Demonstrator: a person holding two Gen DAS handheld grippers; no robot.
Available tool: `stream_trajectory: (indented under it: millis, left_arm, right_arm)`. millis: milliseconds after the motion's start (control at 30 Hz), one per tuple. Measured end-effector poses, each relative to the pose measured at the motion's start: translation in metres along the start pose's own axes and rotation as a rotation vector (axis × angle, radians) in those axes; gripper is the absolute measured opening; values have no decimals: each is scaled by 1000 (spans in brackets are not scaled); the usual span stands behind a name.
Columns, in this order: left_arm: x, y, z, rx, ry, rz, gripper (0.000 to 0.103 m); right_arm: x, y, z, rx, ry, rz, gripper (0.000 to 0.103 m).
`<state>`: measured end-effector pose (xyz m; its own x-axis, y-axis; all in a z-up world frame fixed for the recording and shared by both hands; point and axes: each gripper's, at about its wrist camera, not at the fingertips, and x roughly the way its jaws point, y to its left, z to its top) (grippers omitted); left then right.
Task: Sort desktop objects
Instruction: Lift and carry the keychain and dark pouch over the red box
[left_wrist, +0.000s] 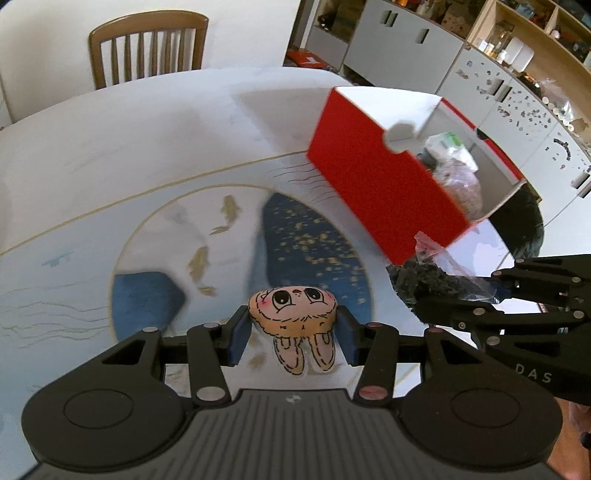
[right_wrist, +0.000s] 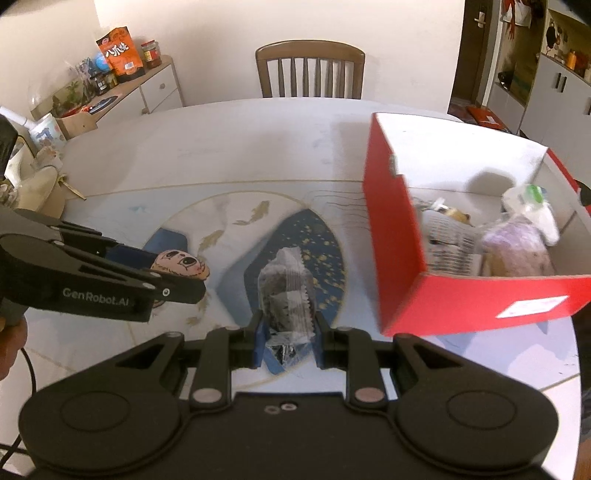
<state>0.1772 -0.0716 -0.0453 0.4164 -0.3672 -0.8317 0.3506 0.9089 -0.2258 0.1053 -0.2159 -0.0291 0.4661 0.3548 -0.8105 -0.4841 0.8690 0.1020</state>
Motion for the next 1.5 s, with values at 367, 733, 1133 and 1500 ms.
stream_trajectory:
  millis: [367, 733, 1133, 1500]
  left_arm:
    - [-10, -58, 20, 6, -46, -40, 48]
    - [2, -117, 49, 22, -78, -53, 48]
    - [27, -168, 89, 67, -92, -36, 48]
    - [64, -193, 139, 115, -94, -3, 48]
  right_arm:
    - [-51, -47, 5, -19, -58, 6, 24]
    - [-71, -117, 13, -7, -80, 19, 24]
    - [-76, -194, 20, 26, -96, -1, 24]
    - [-61, -242, 33, 42, -78, -29, 24]
